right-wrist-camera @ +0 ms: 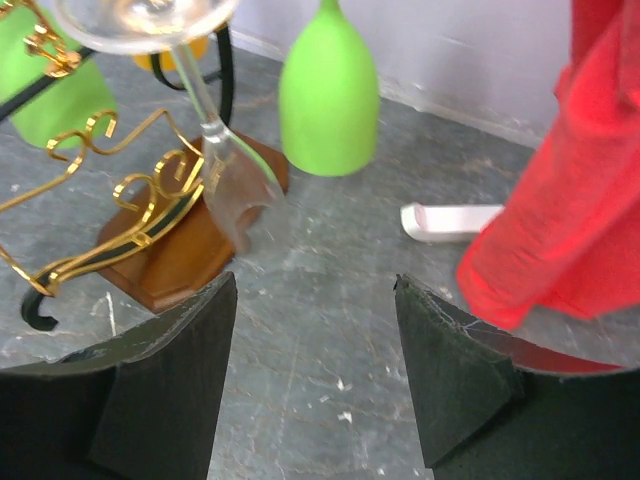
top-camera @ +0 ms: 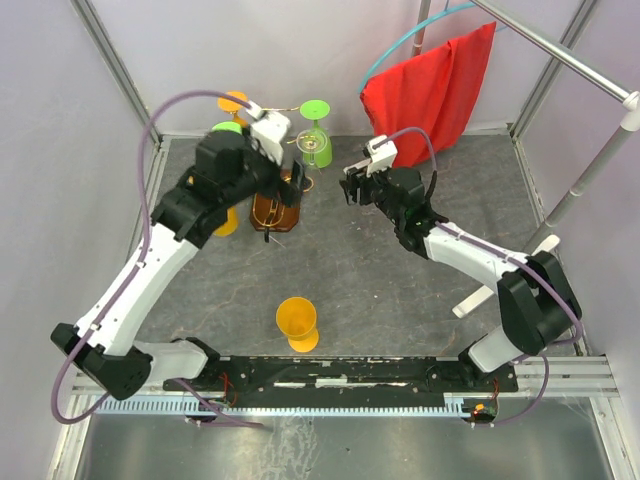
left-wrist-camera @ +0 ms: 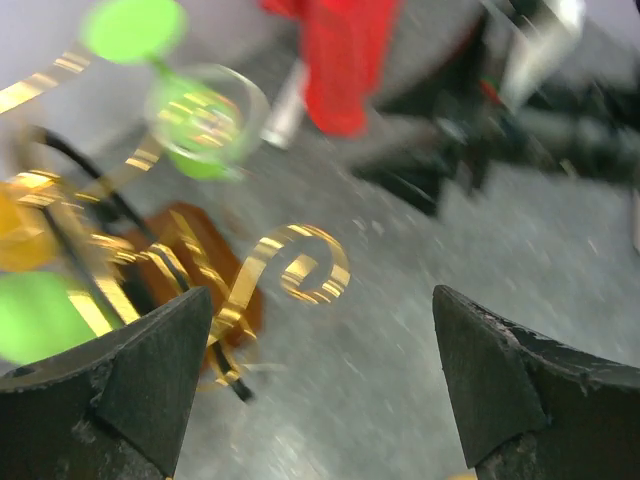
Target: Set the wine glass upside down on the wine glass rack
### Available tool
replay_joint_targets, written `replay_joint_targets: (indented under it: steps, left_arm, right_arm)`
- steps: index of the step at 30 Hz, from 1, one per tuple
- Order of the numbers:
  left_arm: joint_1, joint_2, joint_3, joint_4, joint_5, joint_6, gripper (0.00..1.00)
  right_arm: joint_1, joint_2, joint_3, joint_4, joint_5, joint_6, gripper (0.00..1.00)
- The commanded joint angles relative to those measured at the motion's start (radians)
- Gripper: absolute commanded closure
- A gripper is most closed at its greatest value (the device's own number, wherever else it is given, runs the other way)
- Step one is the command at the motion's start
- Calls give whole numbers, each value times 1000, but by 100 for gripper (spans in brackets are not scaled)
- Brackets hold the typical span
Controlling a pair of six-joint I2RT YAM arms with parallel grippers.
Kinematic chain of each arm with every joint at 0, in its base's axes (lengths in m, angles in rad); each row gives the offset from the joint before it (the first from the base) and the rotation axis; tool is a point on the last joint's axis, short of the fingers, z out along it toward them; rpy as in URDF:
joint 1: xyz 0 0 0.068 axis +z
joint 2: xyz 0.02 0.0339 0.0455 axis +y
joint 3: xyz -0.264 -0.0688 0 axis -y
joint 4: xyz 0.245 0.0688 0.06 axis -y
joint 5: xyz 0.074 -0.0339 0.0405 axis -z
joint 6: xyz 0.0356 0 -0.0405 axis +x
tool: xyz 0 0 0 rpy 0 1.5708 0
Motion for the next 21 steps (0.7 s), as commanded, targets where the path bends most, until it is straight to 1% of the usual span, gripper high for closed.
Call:
replay_joint_targets:
  steps: [1, 5, 9, 13, 21]
  left_arm:
    - [-141, -67, -71, -205, 69, 60, 3]
    - [-248, -58, -81, -296, 43, 14, 4]
    - [-328, -55, -79, -372, 13, -50, 4]
    - [-357, -67, -77, -441, -4, -135, 5]
    - [-385, -80, -65, -636, -3, -283, 7]
  right_arm:
    - [-3, -52, 41, -210, 124, -11, 27]
    - [-5, -58, 60, -281, 129, 4, 26]
    - [-6, -76, 50, -308, 129, 25, 26]
    - [-6, -103, 24, -321, 135, 41, 26]
    - [-7, -150, -11, -359, 153, 41, 26]
